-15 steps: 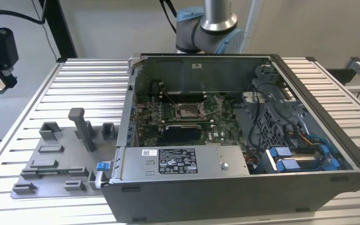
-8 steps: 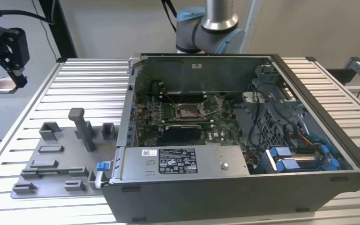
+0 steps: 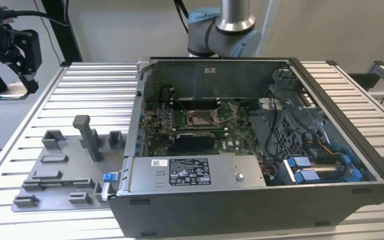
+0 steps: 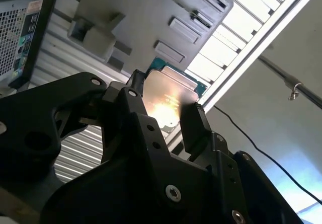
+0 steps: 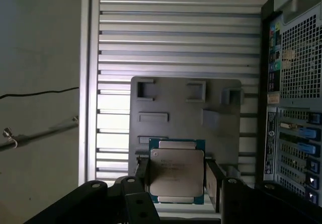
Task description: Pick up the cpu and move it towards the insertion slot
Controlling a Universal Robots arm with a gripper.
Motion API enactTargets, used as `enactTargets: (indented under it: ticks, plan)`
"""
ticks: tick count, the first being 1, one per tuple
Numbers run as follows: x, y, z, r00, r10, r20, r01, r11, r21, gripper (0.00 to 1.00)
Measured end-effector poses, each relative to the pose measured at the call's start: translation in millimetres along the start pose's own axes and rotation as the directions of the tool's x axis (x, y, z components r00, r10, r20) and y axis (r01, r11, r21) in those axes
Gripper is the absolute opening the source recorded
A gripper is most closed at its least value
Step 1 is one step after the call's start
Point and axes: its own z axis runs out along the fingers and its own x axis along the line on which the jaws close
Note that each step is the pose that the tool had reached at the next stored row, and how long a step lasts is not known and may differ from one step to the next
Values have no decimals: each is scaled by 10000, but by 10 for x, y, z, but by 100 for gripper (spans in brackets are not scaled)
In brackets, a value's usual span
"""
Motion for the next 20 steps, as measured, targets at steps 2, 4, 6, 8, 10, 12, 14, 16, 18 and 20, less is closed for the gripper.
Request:
enactTargets:
  ticks: [2, 4, 6, 8, 10, 12, 14, 16, 18, 20]
  plan:
    - [-35, 0, 0, 10000, 0, 0, 0, 10000, 0, 0]
    - [-71, 0, 0, 10000, 0, 0, 0, 10000, 0, 0]
    - [-105, -1, -1, 10000, 0, -1, 0, 10000, 0, 0]
    - [-135, -1, -1, 10000, 0, 0, 0, 10000, 0, 0]
    - [-163, -1, -1, 10000, 0, -1, 0, 10000, 0, 0]
    - [-189, -1, -1, 10000, 0, 0, 0, 10000, 0, 0]
    - [-215, -1, -1, 10000, 0, 0, 0, 10000, 0, 0]
    - [-241, -1, -1, 10000, 0, -1, 0, 10000, 0, 0]
    - [-272, -2, -2, 10000, 0, 0, 0, 10000, 1, 0]
    - [-311, -2, -2, 10000, 0, 0, 0, 10000, 0, 0]
